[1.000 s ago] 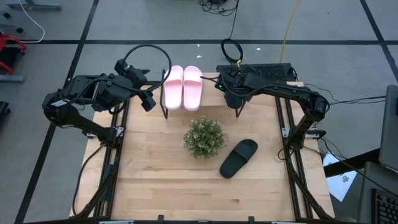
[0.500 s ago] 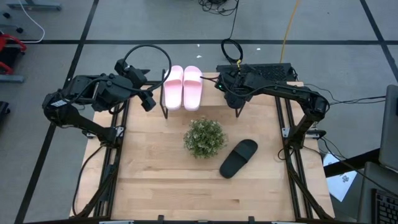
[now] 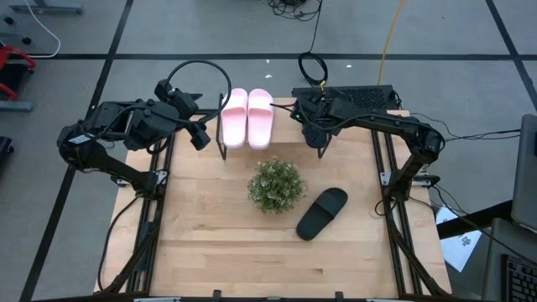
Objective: Pick and place slides into the shelf
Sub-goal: Put the top black slipper on the shelf
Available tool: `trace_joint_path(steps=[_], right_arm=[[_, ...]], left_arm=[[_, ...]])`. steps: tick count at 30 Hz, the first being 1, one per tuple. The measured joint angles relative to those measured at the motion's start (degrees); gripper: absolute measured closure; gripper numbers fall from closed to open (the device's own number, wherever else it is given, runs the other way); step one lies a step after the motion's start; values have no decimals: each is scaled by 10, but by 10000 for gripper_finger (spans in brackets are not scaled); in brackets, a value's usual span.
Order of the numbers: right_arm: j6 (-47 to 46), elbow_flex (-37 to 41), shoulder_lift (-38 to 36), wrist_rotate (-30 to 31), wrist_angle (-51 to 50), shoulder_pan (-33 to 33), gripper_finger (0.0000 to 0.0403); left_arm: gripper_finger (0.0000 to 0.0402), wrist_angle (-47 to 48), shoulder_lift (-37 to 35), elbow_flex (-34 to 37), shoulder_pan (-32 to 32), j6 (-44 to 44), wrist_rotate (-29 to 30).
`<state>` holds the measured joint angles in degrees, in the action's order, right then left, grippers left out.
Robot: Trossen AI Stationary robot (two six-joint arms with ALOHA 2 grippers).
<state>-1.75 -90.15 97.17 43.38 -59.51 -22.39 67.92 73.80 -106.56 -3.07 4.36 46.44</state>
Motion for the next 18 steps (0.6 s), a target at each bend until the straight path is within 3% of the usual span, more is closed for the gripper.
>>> trace_joint_path(steps=[18], right_arm=[[5,0,0,-31,-5,0,385]], left_arm=[[147,0,0,0,0,-1,0]])
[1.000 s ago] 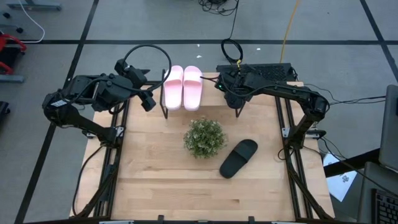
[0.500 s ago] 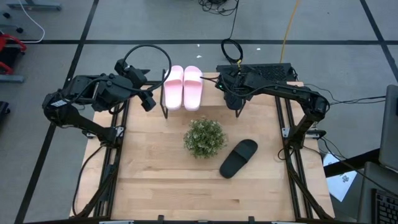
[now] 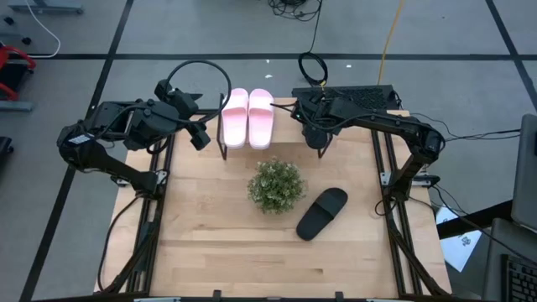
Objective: Pick and place slides into the shelf
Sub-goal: Put the top black slipper on the shelf, then put the black slipper on the shelf
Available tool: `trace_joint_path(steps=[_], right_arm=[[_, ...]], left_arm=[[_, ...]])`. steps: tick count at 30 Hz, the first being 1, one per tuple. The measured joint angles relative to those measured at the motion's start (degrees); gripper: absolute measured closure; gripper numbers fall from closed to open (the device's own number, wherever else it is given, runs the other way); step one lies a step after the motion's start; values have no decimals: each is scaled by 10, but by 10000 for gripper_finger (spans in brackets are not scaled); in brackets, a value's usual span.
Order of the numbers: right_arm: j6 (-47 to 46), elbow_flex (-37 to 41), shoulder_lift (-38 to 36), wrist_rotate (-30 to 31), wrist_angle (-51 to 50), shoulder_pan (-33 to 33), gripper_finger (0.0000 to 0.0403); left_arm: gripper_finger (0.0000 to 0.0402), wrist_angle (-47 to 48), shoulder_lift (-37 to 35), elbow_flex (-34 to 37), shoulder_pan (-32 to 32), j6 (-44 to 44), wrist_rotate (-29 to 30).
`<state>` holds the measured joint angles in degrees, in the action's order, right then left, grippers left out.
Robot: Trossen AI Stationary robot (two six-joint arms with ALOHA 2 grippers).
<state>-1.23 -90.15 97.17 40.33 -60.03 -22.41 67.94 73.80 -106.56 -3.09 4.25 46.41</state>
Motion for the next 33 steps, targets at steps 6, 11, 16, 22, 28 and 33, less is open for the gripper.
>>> trace_joint_path(steps=[6,11,16,22,28,33], right_arm=[[2,0,0,-15,1,0,356],[2,0,0,-17,2,0,314],[2,0,0,-19,7,0,284],[2,0,0,-19,13,0,260],[3,1,-2,-19,15,6,238],[4,1,-11,-20,18,15,214]], left_arm=[[146,0,0,0,0,0,0],[146,0,0,0,0,0,0],[146,0,0,0,0,0,0],[146,0,0,0,0,0,0],[146,0,0,0,0,0,0],[146,0,0,0,0,0,0]])
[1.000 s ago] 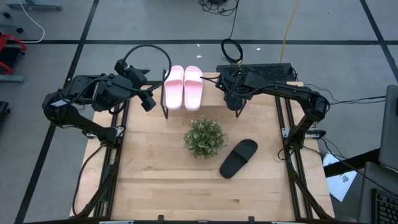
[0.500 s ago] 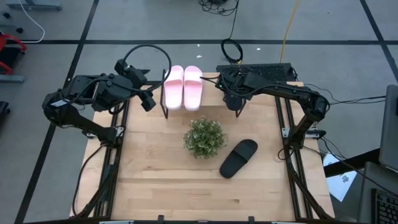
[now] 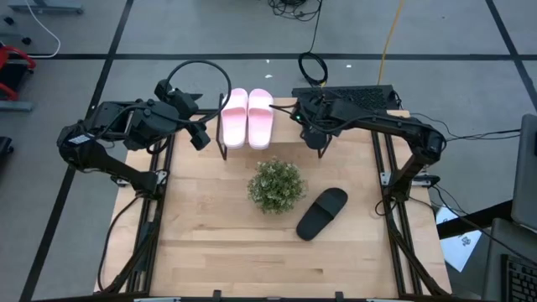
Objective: Pick and place slides into the shelf
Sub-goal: Put the black slipper on the shelf
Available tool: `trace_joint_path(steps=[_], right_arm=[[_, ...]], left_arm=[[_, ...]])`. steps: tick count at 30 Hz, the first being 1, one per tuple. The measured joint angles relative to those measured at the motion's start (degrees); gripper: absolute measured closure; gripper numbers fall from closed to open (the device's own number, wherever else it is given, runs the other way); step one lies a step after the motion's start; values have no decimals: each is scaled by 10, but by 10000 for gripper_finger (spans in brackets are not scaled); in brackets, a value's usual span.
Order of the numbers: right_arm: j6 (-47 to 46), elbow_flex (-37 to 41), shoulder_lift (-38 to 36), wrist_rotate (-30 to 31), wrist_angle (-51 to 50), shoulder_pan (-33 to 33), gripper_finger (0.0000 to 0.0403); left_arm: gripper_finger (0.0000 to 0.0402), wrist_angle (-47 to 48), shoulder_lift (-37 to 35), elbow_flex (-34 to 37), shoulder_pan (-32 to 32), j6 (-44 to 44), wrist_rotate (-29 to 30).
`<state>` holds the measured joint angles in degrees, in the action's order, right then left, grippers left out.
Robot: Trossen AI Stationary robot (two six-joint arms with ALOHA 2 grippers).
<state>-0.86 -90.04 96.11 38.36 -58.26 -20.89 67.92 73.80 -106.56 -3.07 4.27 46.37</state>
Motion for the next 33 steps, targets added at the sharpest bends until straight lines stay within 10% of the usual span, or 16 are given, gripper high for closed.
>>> trace_joint_path(steps=[18,33], right_arm=[[32,0,-88,-3,-1,47,171],[-84,-1,-235,-428,-164,196,170]], left_arm=[[146,0,0,0,0,-10,0],[146,0,0,0,0,-16,0]])
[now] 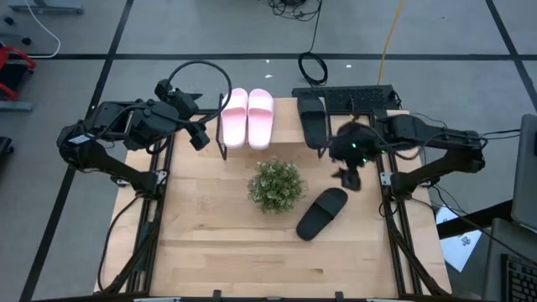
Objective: Pick and place slides into the shelf
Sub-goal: Put the black slipper on the shelf
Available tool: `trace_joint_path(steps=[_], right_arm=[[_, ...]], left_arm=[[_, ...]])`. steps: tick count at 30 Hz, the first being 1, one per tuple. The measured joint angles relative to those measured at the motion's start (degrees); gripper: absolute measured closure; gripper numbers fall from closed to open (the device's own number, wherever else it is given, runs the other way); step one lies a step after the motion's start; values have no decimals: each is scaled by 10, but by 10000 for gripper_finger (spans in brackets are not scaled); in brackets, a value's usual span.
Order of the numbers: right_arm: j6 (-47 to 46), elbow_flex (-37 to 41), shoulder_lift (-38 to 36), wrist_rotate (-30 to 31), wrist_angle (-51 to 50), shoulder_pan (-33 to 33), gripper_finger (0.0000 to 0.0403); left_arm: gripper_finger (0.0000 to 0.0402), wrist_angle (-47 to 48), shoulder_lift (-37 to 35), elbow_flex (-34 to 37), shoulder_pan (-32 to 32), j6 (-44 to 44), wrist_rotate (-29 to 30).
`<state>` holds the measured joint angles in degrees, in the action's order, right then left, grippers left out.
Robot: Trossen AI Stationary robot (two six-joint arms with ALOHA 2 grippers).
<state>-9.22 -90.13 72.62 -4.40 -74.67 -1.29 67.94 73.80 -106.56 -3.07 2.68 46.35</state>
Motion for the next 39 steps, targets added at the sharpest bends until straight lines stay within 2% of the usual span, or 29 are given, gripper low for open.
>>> trace_joint_path(steps=[5,9,15,19,27,36,39], right_arm=[[-102,0,4,-19,-42,58,170],[-128,0,14,-20,-62,98,170],[-185,0,17,-17,-67,116,170],[-207,0,17,-15,-65,128,170],[-262,74,16,-14,-16,165,173],[-290,202,17,-16,173,218,197],[-310,233,17,-15,195,218,206]], left_arm=[[146,0,0,0,0,0,0],[146,0,0,0,0,0,-4],[146,0,0,0,0,0,-5],[146,0,0,0,0,5,-27],[147,0,0,0,0,5,-54],[146,0,0,0,0,-29,-48],[146,0,0,0,0,-42,-45]])
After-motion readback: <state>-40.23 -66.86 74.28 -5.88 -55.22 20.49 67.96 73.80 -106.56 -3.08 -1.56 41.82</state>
